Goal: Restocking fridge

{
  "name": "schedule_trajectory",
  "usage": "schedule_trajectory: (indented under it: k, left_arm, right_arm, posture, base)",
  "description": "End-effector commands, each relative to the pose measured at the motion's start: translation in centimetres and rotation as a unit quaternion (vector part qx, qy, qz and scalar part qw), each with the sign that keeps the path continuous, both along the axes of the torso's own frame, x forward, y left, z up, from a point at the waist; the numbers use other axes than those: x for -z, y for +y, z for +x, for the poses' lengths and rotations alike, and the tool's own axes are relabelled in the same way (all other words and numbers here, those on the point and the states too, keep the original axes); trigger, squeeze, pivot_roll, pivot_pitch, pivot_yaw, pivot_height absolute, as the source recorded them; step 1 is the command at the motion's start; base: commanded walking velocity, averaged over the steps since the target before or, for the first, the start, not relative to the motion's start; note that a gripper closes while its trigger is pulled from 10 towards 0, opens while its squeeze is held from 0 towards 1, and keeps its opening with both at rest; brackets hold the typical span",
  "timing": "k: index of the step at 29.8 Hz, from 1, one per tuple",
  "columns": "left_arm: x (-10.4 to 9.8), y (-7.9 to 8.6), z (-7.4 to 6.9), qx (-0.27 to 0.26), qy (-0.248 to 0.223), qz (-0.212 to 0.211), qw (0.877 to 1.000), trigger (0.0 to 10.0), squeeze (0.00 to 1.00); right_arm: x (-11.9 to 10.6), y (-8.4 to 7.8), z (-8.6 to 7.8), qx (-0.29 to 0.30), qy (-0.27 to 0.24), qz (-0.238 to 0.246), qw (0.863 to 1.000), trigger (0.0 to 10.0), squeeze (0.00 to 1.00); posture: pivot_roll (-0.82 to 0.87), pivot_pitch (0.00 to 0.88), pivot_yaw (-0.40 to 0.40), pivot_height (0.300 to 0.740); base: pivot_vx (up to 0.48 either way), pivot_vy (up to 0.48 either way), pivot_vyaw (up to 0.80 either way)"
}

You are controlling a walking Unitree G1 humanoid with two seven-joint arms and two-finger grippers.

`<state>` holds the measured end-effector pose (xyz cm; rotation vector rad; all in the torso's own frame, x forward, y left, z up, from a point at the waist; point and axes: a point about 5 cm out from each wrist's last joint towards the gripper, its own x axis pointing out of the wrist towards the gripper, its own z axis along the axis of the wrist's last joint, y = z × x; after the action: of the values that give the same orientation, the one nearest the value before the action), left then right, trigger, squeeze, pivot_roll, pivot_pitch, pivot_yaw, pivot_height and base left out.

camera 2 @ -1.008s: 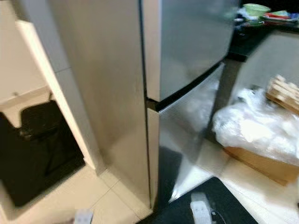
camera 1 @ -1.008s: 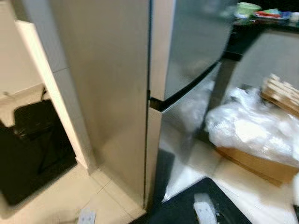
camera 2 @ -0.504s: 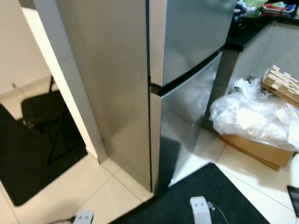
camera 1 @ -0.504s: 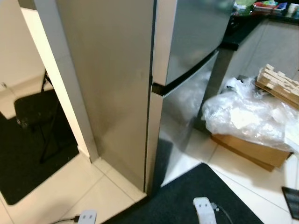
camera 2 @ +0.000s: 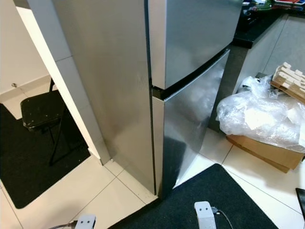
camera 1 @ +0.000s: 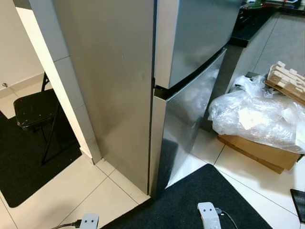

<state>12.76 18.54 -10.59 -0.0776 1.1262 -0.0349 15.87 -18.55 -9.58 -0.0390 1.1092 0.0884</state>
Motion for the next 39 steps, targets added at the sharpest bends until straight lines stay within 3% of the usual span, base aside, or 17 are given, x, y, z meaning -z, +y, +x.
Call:
schedule_trajectory:
  k: [1,14,22,35,39]
  left_arm:
    - [0.3,0.3,-0.9,-0.007,0.020,0.002,1.000,10.0,0.00]
    - [0.2,0.3,-0.8,-0.008,0.015,-0.001,1.000,10.0,0.00]
    - [0.2,0.2,-0.8,-0.005,0.014,-0.005,1.000,10.0,0.00]
    - [0.2,0.4,-0.8,-0.019,0.010,-0.002,1.000,10.0,0.00]
    - [-0.6,1.5,1.0,-0.066,-0.044,-0.011,0.997,10.0,0.00]
  right_arm:
    - [0.1,0.0,-0.1,-0.001,0.003,0.000,1.000,10.0,0.00]
    - [0.1,0.0,-0.2,-0.003,0.004,0.000,1.000,10.0,0.00]
    - [0.0,-0.1,-0.1,-0.003,0.003,-0.001,1.000,10.0,0.00]
    - [0.1,0.0,-0.2,-0.006,0.005,0.000,1.000,10.0,0.00]
    - [0.0,-0.2,-0.1,-0.004,0.001,-0.001,1.000,10.0,0.00]
  posture:
    - [-0.02,0.000,0.005,0.740]
    - [-0.02,0.000,0.002,0.740]
    - [-0.02,0.000,-0.001,0.740]
    - [-0.02,0.000,-0.002,0.740]
    - [-0.02,0.000,-0.004,0.740]
  base:
    - [0.000,0.000,0.00]
    - [0.000,0.000,0.00]
    - [0.000,-0.424,0.00]
    - [0.000,0.000,0.00]
    - [0.000,0.000,0.00]
